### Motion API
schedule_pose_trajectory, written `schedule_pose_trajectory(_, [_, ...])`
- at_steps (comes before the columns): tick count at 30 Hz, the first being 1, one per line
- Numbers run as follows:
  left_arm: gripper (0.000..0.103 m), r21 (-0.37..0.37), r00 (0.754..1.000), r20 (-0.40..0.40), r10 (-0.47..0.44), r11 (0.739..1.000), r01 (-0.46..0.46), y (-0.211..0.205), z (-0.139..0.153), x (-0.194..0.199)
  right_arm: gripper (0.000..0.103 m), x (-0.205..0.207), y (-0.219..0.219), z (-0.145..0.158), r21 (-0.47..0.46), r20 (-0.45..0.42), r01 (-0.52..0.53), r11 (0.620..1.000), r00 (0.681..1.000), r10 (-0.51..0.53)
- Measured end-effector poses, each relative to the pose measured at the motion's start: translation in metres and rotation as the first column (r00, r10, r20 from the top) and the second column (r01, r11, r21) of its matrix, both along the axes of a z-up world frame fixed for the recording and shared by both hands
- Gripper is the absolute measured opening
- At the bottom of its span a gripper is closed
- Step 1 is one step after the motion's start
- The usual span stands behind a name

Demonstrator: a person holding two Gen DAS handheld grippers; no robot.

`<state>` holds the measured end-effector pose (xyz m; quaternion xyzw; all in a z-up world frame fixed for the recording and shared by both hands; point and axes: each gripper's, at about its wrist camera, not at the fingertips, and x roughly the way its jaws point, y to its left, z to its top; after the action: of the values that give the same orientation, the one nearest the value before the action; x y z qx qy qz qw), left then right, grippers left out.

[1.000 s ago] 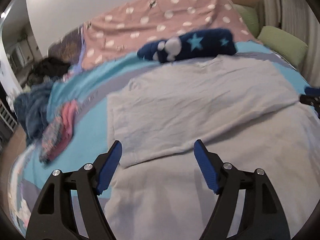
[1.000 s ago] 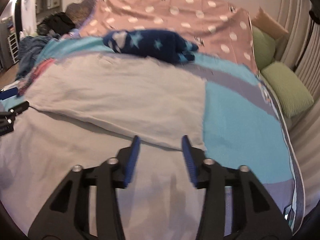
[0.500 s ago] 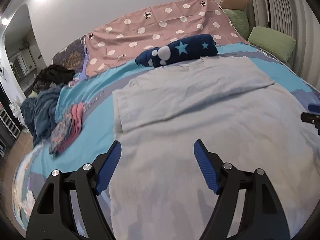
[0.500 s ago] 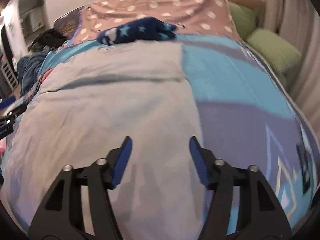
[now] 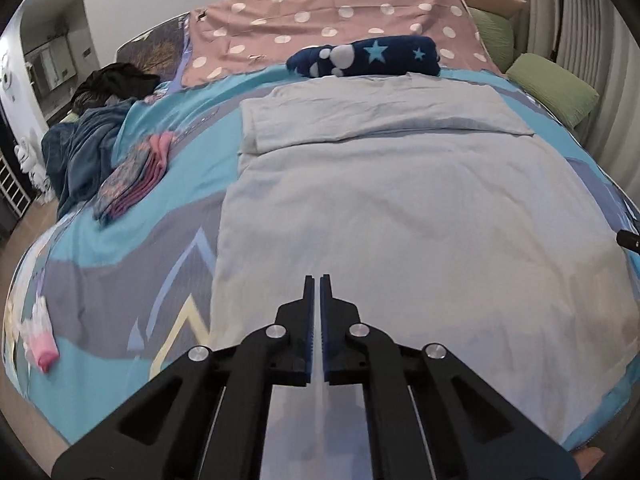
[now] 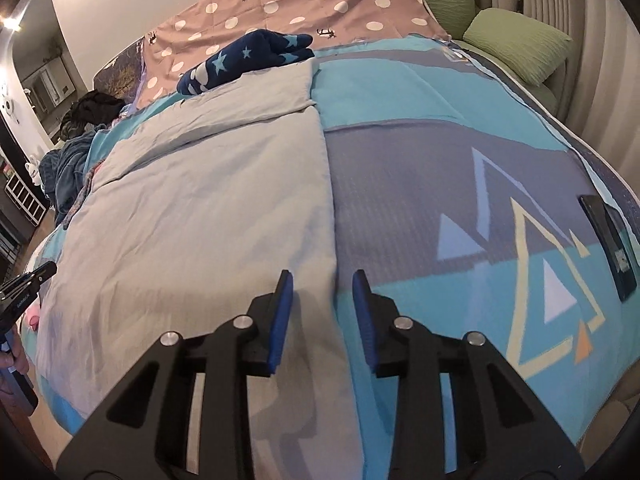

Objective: Fold small clothes

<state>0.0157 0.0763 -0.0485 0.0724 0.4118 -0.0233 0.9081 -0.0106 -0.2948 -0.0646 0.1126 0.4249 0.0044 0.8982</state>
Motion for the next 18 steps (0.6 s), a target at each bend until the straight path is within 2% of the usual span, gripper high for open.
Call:
schedule_pose_trajectory(9, [0.001,0.014,1.0,0.023,0.016,1.0,-0.016,0.003,0.006,-0.023,0.032,-0.022,-0.004,-0.003,0.019,-0.004,0.004,1.0,1.0,-0.004])
schedule_pose_trajectory(18, [0.001,0.011,0.999,-0.015,0.049,0.999,-0.049,0.019,-0.006,-0.041,0.035,-0.049,-0.006,-0.006,0.02,-0.006,-0.004,1.0,1.0,0.004])
